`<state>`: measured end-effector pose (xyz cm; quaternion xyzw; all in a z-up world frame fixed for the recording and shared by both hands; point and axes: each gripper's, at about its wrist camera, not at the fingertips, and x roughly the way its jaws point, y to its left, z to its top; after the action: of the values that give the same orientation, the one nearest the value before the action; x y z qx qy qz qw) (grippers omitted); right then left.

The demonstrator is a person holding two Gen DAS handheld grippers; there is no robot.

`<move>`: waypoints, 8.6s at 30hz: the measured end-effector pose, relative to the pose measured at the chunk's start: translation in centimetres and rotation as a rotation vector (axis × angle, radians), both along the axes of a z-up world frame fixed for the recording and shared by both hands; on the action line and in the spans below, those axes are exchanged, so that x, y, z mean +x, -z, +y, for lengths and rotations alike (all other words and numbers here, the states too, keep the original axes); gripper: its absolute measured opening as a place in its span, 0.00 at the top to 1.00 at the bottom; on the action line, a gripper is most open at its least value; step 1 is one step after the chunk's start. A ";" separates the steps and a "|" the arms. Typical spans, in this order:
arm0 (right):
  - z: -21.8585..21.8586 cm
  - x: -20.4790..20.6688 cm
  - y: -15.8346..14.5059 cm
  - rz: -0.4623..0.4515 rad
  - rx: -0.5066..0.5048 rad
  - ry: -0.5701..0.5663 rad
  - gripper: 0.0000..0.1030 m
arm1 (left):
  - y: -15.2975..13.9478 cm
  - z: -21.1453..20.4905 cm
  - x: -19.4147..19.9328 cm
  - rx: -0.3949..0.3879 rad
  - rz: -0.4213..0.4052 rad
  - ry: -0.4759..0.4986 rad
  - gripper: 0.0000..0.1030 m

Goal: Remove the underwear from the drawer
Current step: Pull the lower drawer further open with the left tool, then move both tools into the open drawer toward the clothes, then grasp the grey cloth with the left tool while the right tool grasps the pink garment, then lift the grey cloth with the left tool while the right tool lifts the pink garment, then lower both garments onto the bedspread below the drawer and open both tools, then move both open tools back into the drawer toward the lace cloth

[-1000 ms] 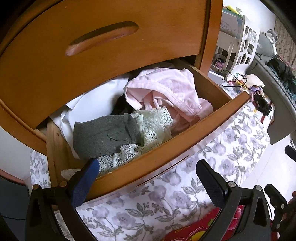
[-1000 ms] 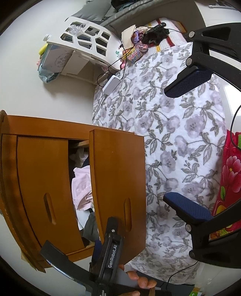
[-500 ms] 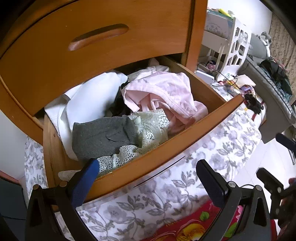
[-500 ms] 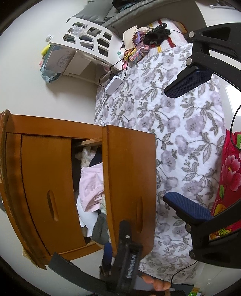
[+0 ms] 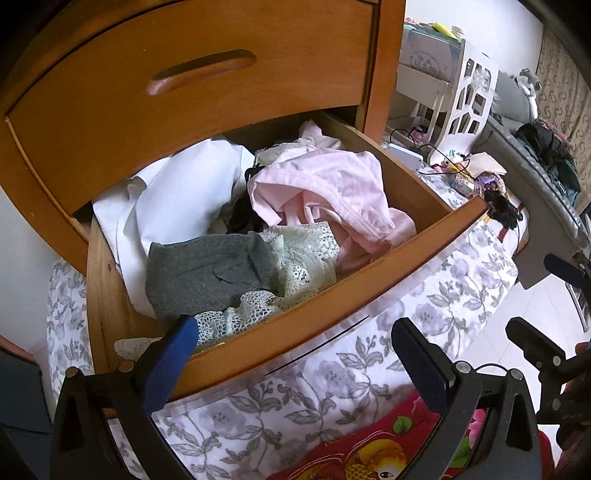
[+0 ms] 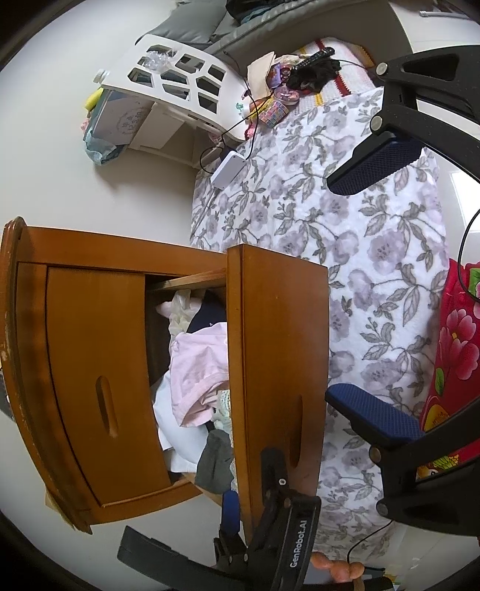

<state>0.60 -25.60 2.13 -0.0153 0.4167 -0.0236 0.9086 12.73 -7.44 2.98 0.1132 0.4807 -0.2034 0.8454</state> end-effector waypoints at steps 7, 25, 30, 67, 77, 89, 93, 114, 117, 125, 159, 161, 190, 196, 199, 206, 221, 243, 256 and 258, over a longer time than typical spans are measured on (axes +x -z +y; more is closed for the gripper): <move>-0.1 0.1 0.0 0.003 0.000 0.005 0.00 | -0.3 0.6 -0.3 -0.048 -0.022 -0.040 0.00; -0.1 1.4 0.3 -0.012 0.008 0.005 0.00 | -5.4 6.9 -2.6 -0.338 -0.152 -0.325 0.00; -0.1 1.8 -1.1 -0.070 0.056 -0.012 0.00 | -7.1 10.0 -3.3 -0.315 -0.236 -0.428 0.00; 5.0 14.7 1.6 0.037 0.114 -0.156 0.01 | 0.0 8.4 4.5 -0.205 -0.064 -0.361 0.00; 6.1 16.0 2.3 0.040 0.084 -0.175 0.20 | 0.3 7.0 5.1 -0.211 -0.067 -0.294 0.08; 5.6 16.0 2.9 0.037 0.113 -0.147 0.54 | 1.1 6.7 4.7 -0.233 -0.029 -0.264 0.38; 5.5 15.9 3.1 0.035 0.129 -0.164 0.71 | 1.2 7.0 4.3 -0.242 -0.023 -0.270 0.47; 3.4 14.1 0.1 -0.077 0.167 -0.111 0.94 | -1.6 10.0 2.6 -0.349 -0.093 -0.332 0.87; 3.1 13.6 -0.8 -0.107 0.174 -0.102 0.94 | -2.6 10.5 2.0 -0.365 -0.122 -0.337 0.87; 2.6 11.6 -4.0 -0.187 0.172 -0.096 0.95 | -6.3 12.0 0.2 -0.399 -0.228 -0.360 0.88; 0.1 -1.7 -18.1 -0.548 0.133 -0.083 0.95 | -20.0 12.2 -11.6 -0.472 -0.524 -0.332 0.88; 0.2 -1.8 -17.2 -0.507 0.139 -0.092 0.95 | -19.5 11.8 -12.2 -0.468 -0.502 -0.325 0.88; 0.6 0.7 -2.8 0.030 0.147 -0.090 0.94 | -1.6 5.5 -9.4 -0.235 0.063 -0.305 0.87; 1.3 1.0 -1.9 0.064 0.133 -0.106 0.94 | 2.2 4.9 -8.6 -0.204 0.153 -0.324 0.87; 1.5 1.0 -1.7 0.076 0.130 -0.111 0.94 | 3.3 4.8 -8.2 -0.196 0.178 -0.335 0.87; 1.8 0.8 -1.4 0.089 0.126 -0.117 0.94 | 4.6 4.9 -8.0 -0.184 0.222 -0.361 0.83; 1.7 1.1 -0.5 0.130 0.108 -0.094 0.36 | 3.0 6.3 -7.9 -0.146 0.189 -0.439 0.27; 0.5 1.2 -0.3 0.082 0.125 -0.057 0.00 | 0.9 8.4 -8.2 -0.139 0.043 -0.519 0.07; 0.7 1.2 -1.0 0.024 0.156 -0.066 0.00 | -2.3 8.2 -9.0 -0.160 -0.060 -0.490 0.07; 0.8 1.2 -1.4 0.009 0.150 -0.066 0.00 | -3.2 8.7 -9.0 -0.170 -0.079 -0.501 0.07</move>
<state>1.84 -24.76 3.50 0.0390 0.4205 0.0380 0.9056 3.77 1.26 6.22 -0.0729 0.4414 -0.0229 0.8941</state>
